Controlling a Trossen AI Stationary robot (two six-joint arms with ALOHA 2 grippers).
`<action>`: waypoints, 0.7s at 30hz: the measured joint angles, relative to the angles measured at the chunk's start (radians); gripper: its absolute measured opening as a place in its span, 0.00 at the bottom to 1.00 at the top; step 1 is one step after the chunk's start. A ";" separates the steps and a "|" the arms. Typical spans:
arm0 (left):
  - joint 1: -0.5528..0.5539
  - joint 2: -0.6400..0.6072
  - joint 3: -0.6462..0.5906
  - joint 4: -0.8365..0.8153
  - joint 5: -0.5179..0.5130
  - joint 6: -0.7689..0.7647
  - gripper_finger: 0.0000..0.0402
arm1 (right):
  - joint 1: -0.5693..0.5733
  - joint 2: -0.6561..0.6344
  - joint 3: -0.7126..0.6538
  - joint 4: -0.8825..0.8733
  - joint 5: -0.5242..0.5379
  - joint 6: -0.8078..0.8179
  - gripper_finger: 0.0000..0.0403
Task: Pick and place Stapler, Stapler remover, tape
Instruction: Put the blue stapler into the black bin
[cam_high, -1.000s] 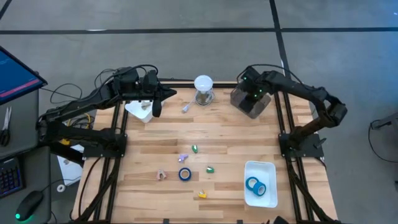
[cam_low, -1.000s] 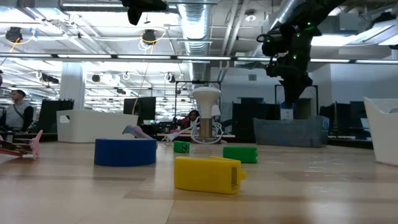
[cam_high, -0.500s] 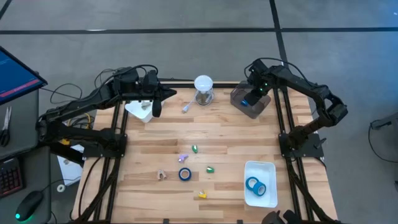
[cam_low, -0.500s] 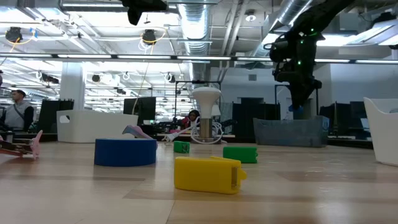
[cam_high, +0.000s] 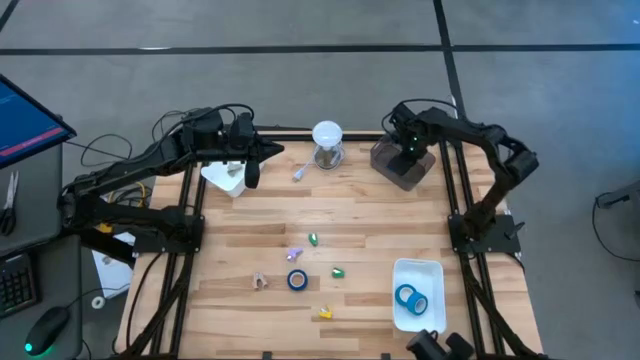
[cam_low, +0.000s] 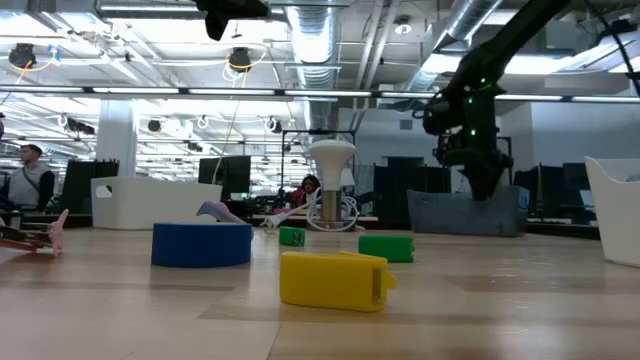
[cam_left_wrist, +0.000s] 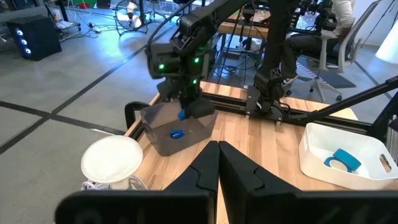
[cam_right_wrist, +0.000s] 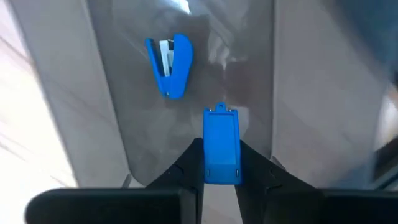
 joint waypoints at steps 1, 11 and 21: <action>0.000 0.000 0.000 0.000 0.000 0.000 0.01 | 0.000 0.014 0.000 0.002 0.000 0.000 0.12; 0.000 0.000 0.000 0.000 0.000 0.000 0.01 | 0.000 0.105 0.000 0.009 0.000 0.000 0.12; 0.000 0.000 0.000 0.000 0.000 0.000 0.01 | 0.003 0.111 0.000 0.023 0.000 -0.007 0.20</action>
